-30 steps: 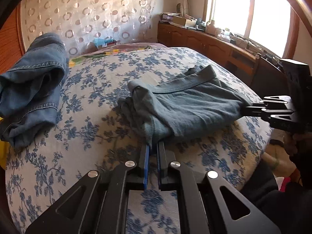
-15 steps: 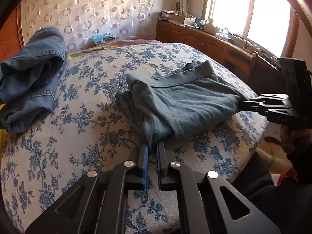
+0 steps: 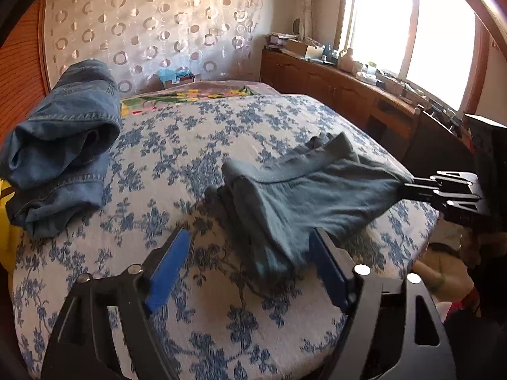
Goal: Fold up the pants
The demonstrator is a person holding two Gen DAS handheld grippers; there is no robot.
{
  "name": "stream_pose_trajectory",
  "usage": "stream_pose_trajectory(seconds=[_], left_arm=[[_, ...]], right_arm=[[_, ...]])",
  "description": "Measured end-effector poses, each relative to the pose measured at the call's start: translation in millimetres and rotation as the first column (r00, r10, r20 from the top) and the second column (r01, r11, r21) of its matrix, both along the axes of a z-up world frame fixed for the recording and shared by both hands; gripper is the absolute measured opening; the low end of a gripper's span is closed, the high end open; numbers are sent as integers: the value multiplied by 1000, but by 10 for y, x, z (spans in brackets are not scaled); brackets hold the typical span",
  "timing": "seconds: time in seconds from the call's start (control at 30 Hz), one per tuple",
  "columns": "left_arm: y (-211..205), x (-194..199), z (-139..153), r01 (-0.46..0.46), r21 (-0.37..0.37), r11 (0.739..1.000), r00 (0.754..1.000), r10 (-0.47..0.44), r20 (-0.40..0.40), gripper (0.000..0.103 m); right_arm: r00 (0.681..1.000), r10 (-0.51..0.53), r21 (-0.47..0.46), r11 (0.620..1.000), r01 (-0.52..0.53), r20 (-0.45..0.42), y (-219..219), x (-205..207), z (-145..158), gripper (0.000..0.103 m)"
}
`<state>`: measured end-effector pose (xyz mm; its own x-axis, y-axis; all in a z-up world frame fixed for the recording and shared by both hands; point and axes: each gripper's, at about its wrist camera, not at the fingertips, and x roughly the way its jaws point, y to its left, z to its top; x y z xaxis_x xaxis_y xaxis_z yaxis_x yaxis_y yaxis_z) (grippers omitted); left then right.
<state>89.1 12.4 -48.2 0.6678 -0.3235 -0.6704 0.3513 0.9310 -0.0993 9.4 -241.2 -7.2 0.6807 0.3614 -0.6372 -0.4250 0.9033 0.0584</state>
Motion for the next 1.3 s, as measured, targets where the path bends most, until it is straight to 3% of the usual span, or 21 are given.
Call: stream_pose_trajectory(seconds=[0.1, 0.2, 0.27, 0.57, 0.77, 1.03, 1.2, 1.3], left_arm=[[-54, 100, -9, -2, 11, 1000, 1000, 2, -2, 79], [-106, 189, -24, 1, 11, 1000, 1000, -1, -7, 79], [-131, 237, -45, 3, 9, 1000, 1000, -3, -13, 79], [-248, 460, -234, -12, 65, 998, 999, 14, -35, 79], [-254, 539, -353, -23, 97, 995, 998, 28, -56, 79], [-253, 610, -435, -15, 80, 997, 995, 23, -95, 79], [-261, 601, -439, -15, 85, 996, 996, 22, -91, 79], [-260, 605, -439, -14, 84, 996, 996, 21, -91, 79]], right_arm=[[999, -20, -10, 1000, 20, 26, -34, -27, 33, 19], [998, -46, -4, 999, 46, 42, -91, -33, 73, 38], [997, -65, -8, 998, 66, 48, -111, -9, 68, 45], [995, -90, 15, 996, 89, 32, -26, 348, -54, 46], [996, -89, -19, 996, 89, 9, 163, 613, -139, 46], [998, -44, -94, 995, 39, -48, 326, 809, -285, 46], [996, -39, -52, 998, 35, -78, 252, 924, -299, 55], [996, -50, -73, 996, 45, -68, 287, 927, -308, 59]])
